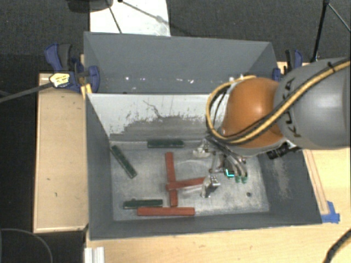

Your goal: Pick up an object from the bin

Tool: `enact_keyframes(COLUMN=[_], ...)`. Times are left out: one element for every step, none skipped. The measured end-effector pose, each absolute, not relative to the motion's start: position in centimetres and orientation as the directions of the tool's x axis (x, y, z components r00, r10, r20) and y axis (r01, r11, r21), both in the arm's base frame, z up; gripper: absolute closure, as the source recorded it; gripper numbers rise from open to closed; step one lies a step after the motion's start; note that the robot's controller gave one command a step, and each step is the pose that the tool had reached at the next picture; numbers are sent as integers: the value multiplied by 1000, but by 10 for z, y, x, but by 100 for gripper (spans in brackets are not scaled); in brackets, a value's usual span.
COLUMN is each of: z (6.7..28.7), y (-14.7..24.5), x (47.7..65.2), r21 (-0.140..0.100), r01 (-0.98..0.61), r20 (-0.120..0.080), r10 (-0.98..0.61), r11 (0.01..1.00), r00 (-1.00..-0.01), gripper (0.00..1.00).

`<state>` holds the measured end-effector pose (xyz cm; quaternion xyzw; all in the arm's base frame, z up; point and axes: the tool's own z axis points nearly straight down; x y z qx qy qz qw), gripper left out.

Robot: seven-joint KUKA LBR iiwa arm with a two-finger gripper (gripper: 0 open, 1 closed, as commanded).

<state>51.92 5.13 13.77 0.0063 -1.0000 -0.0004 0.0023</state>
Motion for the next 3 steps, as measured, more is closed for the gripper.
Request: enact_keyframes(z=[141,75,75], y=[51,52,52], x=[521,519,519], r21=[1,4,4], r01=[-11,84,85], r20=[-2,-16,-15], r10=[-11,84,85], r11=[1000,996,996], r00=[-1000,-996,-996], gripper=[0,100,100])
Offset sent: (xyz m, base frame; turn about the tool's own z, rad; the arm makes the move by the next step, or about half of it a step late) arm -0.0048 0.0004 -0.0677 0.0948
